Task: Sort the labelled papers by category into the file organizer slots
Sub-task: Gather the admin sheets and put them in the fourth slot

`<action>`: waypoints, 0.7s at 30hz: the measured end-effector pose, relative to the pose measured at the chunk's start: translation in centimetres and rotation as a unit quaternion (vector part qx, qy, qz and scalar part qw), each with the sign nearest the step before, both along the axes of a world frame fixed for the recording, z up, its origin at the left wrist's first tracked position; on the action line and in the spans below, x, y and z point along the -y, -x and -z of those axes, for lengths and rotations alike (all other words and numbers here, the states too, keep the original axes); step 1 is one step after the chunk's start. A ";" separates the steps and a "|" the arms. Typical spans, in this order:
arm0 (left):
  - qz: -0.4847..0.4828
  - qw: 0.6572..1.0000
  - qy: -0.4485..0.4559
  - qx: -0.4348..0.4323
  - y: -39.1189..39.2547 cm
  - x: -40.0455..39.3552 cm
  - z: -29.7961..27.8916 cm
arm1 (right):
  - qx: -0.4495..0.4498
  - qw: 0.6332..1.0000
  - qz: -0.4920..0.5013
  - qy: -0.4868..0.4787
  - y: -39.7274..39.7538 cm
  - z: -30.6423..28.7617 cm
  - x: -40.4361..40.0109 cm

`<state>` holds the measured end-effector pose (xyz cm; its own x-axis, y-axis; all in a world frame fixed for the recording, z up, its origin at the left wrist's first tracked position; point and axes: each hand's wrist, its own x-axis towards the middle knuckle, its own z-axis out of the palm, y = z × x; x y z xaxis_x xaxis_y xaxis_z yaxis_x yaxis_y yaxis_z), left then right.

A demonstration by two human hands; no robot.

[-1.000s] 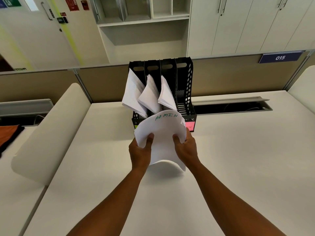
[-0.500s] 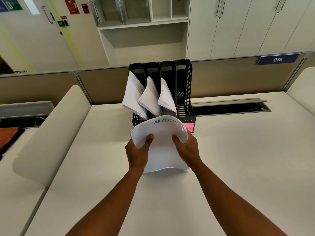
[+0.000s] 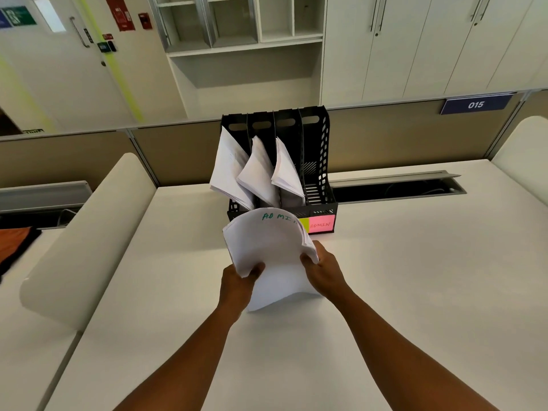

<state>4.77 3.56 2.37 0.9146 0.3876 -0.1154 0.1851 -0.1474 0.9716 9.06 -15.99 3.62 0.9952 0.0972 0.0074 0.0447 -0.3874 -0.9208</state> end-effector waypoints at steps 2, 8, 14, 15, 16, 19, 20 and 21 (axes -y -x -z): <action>-0.008 1.000 0.007 0.014 0.1 0.0 -0.1 | -0.001 1.000 -0.008 0.005 0.0 -0.2 0.1; -0.029 0.997 0.027 0.068 -0.6 0.5 -1.4 | 0.014 0.999 0.016 -0.038 -0.4 -1.6 -0.1; -0.023 0.998 0.010 0.064 -0.8 0.8 -1.1 | 0.023 1.000 -0.001 -0.019 -0.6 -1.8 0.1; -0.029 0.998 0.009 0.063 -0.9 0.8 -1.1 | 0.027 1.000 0.002 -0.011 -0.6 -1.9 0.2; -0.035 0.998 0.008 0.060 -1.0 0.8 -1.1 | 0.032 0.999 0.005 -0.001 -0.6 -2.0 0.3; -0.049 0.997 0.005 0.052 -1.3 0.7 -1.3 | 0.070 0.995 0.016 0.074 -0.8 -2.3 0.6; -0.052 0.997 0.005 0.051 -1.4 0.7 -1.4 | 0.081 0.990 0.017 0.112 -0.9 -2.5 0.8; -0.056 0.997 0.006 0.052 -1.6 0.6 -1.5 | 0.090 0.986 0.018 0.142 -1.1 -2.8 0.9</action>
